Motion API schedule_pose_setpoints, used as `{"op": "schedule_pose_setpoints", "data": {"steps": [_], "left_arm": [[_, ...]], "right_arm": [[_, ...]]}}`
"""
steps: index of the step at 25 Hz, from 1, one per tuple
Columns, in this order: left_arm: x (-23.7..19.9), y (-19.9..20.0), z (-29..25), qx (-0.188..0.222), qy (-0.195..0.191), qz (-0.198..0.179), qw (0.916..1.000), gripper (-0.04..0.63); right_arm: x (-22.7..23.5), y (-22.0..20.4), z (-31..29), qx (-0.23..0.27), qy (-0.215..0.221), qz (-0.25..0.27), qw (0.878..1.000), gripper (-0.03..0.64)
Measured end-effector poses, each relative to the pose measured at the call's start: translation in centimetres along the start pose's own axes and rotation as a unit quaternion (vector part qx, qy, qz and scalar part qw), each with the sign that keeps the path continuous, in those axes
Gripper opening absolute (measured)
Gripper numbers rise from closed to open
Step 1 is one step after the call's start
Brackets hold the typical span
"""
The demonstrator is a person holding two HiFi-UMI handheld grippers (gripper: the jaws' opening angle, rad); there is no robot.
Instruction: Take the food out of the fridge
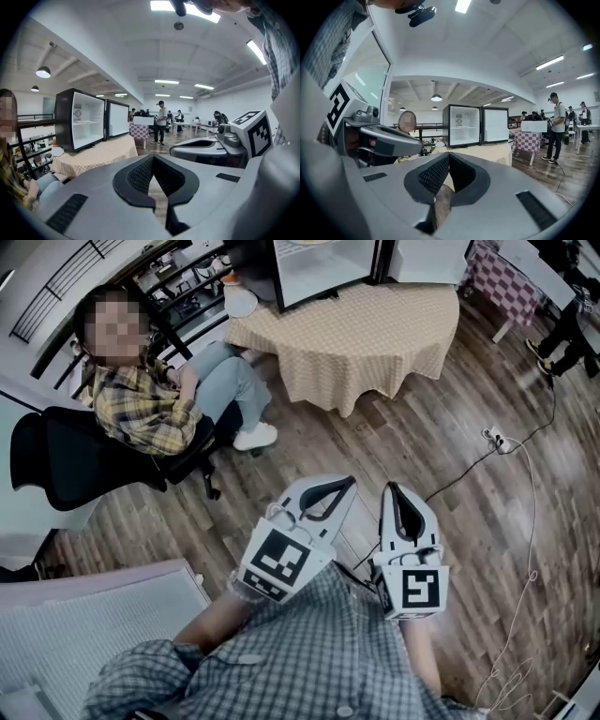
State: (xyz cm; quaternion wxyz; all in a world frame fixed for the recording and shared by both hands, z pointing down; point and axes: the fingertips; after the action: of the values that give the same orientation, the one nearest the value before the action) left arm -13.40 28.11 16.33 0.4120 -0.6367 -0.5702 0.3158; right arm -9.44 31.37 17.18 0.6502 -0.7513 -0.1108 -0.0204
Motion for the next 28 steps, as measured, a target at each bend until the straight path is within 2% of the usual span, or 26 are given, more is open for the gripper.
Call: {"op": "schedule_pose_setpoints", "data": {"steps": [11, 16, 20, 23, 28], "left_arm": [[-3.1, 1.0, -6.7, 0.005, -0.029, 0.016, 0.9994, 0.006], [-5.9, 3.3, -11.7, 0.008, -0.048, 0.022, 0.9986, 0.006], [-8.5, 5.6, -15.9, 0.013, -0.051, 0.012, 0.9985, 0.006], [-11.0, 6.7, -18.9, 0.014, -0.047, 0.012, 0.9987, 0.006], [-15.7, 8.2, -23.2, 0.015, -0.038, 0.023, 0.9989, 0.006]], "right_arm": [[4.3, -0.3, -4.2, -0.012, -0.021, 0.002, 1.0, 0.009], [8.6, 1.0, -7.7, -0.018, -0.043, 0.007, 0.999, 0.009], [12.7, 2.2, -11.2, -0.023, -0.054, 0.012, 0.998, 0.009], [15.4, 3.0, -14.3, -0.024, -0.053, -0.002, 0.998, 0.009], [19.3, 4.8, -19.7, -0.003, -0.048, -0.066, 0.997, 0.009]]}}
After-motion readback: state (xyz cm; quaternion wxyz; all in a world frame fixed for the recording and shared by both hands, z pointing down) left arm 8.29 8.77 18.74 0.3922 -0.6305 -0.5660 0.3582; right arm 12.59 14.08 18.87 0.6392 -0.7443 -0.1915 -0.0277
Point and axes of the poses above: the fingertips, and each gripper's own axes: z backward along the fingers, x to its right, y out of its top, and after that the axes turned 7 degrees about y, right-handed
